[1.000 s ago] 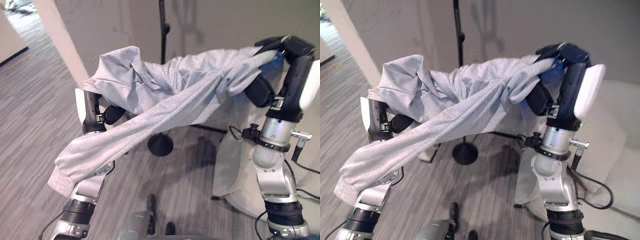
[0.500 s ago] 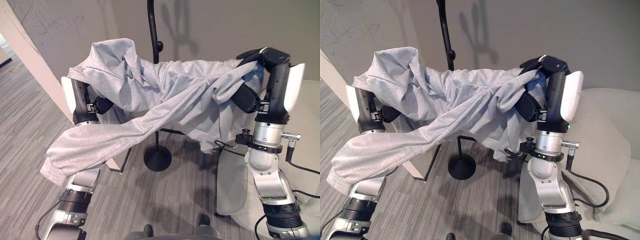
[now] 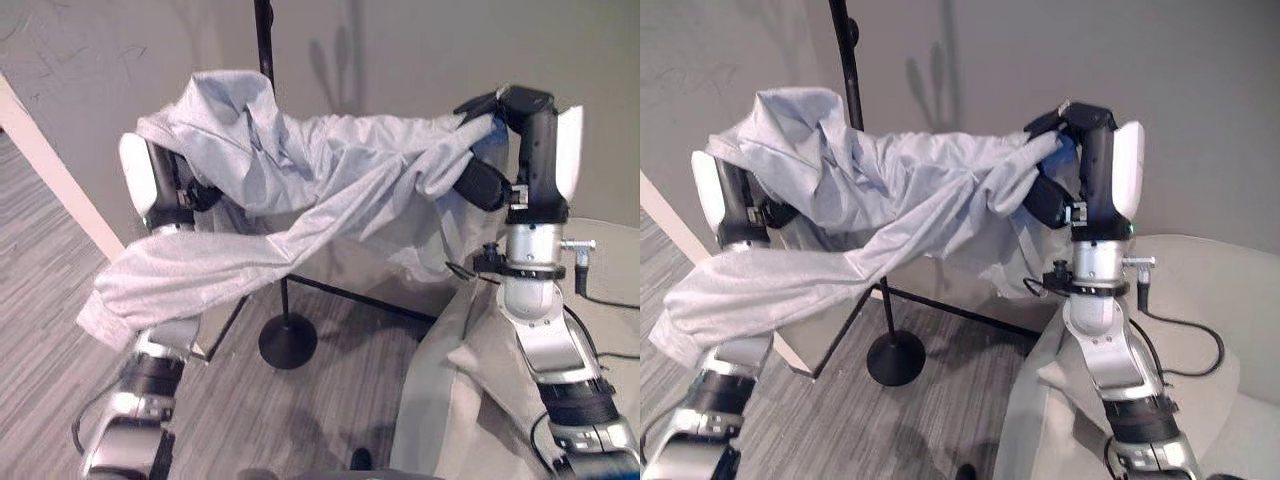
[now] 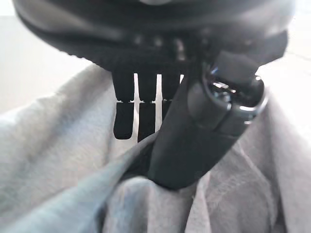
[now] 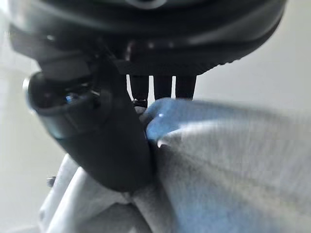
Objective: Hang the clothes on the sofa on the clothes rack.
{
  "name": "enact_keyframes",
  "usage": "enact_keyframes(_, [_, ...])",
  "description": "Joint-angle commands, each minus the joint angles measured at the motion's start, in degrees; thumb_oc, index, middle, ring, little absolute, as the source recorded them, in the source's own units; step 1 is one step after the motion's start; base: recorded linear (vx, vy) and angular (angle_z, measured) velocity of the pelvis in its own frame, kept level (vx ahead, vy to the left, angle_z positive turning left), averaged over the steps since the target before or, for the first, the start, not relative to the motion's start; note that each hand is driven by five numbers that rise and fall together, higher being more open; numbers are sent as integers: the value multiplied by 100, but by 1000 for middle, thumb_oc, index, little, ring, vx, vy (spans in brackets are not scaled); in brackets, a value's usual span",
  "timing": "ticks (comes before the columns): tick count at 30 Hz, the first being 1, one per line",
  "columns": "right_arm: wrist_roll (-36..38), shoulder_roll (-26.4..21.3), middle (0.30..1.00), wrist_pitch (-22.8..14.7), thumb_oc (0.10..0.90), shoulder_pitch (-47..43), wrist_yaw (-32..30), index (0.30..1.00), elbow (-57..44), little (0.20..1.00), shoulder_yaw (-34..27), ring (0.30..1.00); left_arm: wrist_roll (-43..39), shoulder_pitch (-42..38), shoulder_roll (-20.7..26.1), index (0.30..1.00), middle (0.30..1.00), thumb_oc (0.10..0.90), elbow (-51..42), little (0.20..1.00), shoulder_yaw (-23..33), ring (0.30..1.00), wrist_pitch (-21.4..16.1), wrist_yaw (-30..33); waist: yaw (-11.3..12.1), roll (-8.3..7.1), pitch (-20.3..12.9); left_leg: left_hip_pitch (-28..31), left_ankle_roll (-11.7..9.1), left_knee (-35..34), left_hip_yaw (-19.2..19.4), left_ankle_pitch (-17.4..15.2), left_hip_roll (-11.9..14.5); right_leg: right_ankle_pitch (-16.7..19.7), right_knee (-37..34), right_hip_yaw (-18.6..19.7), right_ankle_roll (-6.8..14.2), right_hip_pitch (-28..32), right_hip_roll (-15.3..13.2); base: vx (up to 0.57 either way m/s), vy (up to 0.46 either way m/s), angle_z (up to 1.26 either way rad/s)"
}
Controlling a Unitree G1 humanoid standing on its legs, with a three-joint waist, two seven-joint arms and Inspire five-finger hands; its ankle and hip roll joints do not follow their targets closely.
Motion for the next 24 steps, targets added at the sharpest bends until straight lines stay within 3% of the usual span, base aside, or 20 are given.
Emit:
enact_keyframes(1, [306, -388, 300, -364, 400, -685, -402, 300, -147, 300, -308, 300, 553, -990, 880, 300, 300, 400, -334, 300, 301, 300, -70, 955, 77, -107, -464, -136, 383, -832, 442, 135, -173, -559, 102, 137, 644, 190, -280, 189, 197, 42])
enact_keyframes(2, [258, -444, 300, -425, 400, -763, -544, 300, -82, 300, -330, 300, 783, -971, 932, 300, 300, 400, -514, 300, 379, 300, -16, 1084, 219, -30, -472, -349, 282, -1655, 580, 538, -102, -645, 103, 83, 697, 313, -281, 112, 101, 32])
enact_keyframes(3, [245, -455, 300, -440, 400, -762, -565, 300, -65, 300, -325, 300, 802, -950, 909, 300, 300, 400, -548, 300, 389, 300, -6, 1079, 224, -28, -483, -313, 269, -1761, 584, 613, -107, -648, 109, 80, 689, 299, -281, 220, 197, 26])
enact_keyframes(4, [95, -369, 300, -380, 400, -562, -523, 300, -133, 300, -517, 300, 944, -743, 894, 300, 300, 400, -681, 300, 689, 300, 48, 1122, 206, 95, -628, -24, 254, -2420, 627, 606, -110, -767, 156, 68, 729, 313, -255, 129, 83, 14])
enact_keyframes(7, [28, -320, 300, -366, 400, -512, -633, 300, -104, 300, -603, 300, 1115, -785, 963, 300, 300, 400, -648, 300, 593, 300, 66, 1241, 128, 135, -831, 272, 228, -2719, 670, 699, -273, -769, 255, -2, 769, 359, -363, 164, 155, 2])
enact_keyframes(12, [52, -572, 300, -109, 400, -842, -732, 300, 550, 300, -337, 300, 666, -1189, 1112, 300, 300, 400, 59, 300, 141, 300, 44, 1007, 116, 153, -978, 483, 318, -2845, 771, 588, -451, -765, 337, -14, 881, 386, -570, 121, 144, 6])
enact_keyframes(15, [281, -868, 300, 140, 400, -1645, -891, 300, 1649, 300, 139, 300, 181, -1899, 1277, 300, 300, 400, 1033, 300, -482, 300, 41, 760, 88, 196, -1018, 605, 408, -2867, 862, 486, -590, -727, 470, 18, 964, 354, -730, 66, 122, 17])
enact_keyframes(20, [48, -1137, 300, 434, 400, -2371, -1050, 300, 2226, 300, 385, 300, 88, -2580, 1528, 300, 300, 400, 1657, 300, -1016, 300, 102, 513, 25, 241, -1018, 686, 497, -2867, 950, 369, -708, -656, 570, 69, 1074, 294, -872, 64, 101, 7])
enact_keyframes(24, [180, -1253, 300, 458, 400, -2839, -1006, 300, 2768, 300, 673, 300, -21, -2998, 1554, 300, 300, 400, 2134, 300, -1372, 300, 114, 377, -7, 251, -999, 734, 549, -2867, 993, 309, -777, -604, 635, 119, 1122, 235, -931, 37, 69, -10])
